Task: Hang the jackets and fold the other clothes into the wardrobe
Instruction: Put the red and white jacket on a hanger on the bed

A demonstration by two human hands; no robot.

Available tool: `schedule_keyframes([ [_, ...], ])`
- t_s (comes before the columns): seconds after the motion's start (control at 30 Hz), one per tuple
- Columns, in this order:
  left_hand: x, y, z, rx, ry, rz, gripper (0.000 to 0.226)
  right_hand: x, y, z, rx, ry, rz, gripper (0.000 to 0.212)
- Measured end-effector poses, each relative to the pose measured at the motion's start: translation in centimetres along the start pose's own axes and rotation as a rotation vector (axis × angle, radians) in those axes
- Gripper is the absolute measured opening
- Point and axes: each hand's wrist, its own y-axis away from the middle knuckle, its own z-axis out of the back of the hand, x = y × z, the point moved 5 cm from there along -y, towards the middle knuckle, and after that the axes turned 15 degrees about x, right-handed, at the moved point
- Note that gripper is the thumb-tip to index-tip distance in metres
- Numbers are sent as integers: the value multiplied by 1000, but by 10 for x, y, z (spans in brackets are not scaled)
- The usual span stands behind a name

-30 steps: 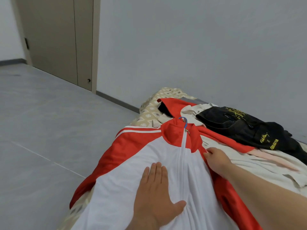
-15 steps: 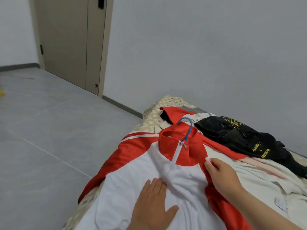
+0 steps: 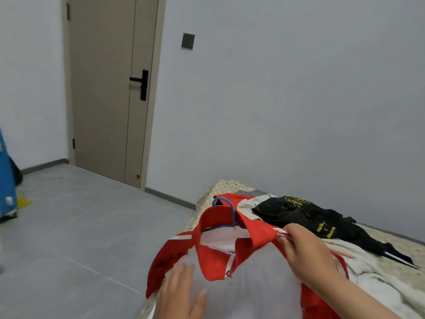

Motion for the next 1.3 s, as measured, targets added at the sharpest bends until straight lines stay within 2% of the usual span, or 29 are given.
schedule_keyframes([
  [0.03,-6,1,14,29,-1,7,71,7,11,16,-18,-17,19,25],
  [0.1,-10,-3,55,-57,-63,54,74,17,33,48,-70,-77,49,25],
  [0.17,-24,-2,94,-110,-187,-22,64,22,55,76,-119,-139,63,21],
  [0.23,-46,13,126,-84,-143,-150,52,26,74,100,-159,-208,75,19],
  [0.27,-52,20,139,-129,-131,-211,52,29,83,110,-164,-238,81,20],
  [0.33,-58,33,168,-273,-197,-250,51,35,98,129,-168,-291,99,25],
  [0.4,-67,43,194,-330,-202,-232,56,41,110,147,-179,-341,119,27],
  [0.47,-82,54,211,-375,-196,-289,51,48,121,161,-178,-366,131,26],
  [0.53,-98,59,221,-287,-251,-323,39,58,129,173,-171,-375,153,25],
  [0.63,-116,69,223,-146,-360,-275,45,76,139,183,-156,-384,196,26],
  [0.87,-133,85,250,-253,-400,-244,36,108,157,189,-154,-348,343,23],
  [0.93,-128,89,259,-290,-420,-235,34,109,162,193,-143,-260,391,26],
  [1.03,-119,93,275,-327,-408,-218,36,93,164,199,-121,-102,331,27],
  [1.13,-118,97,281,-308,-441,-243,43,75,163,197,-35,-47,254,26],
  [1.23,-125,98,278,-262,-426,-274,46,85,167,189,36,-62,326,15],
  [1.3,-130,98,273,-242,-426,-290,46,100,169,186,44,-60,361,20],
])
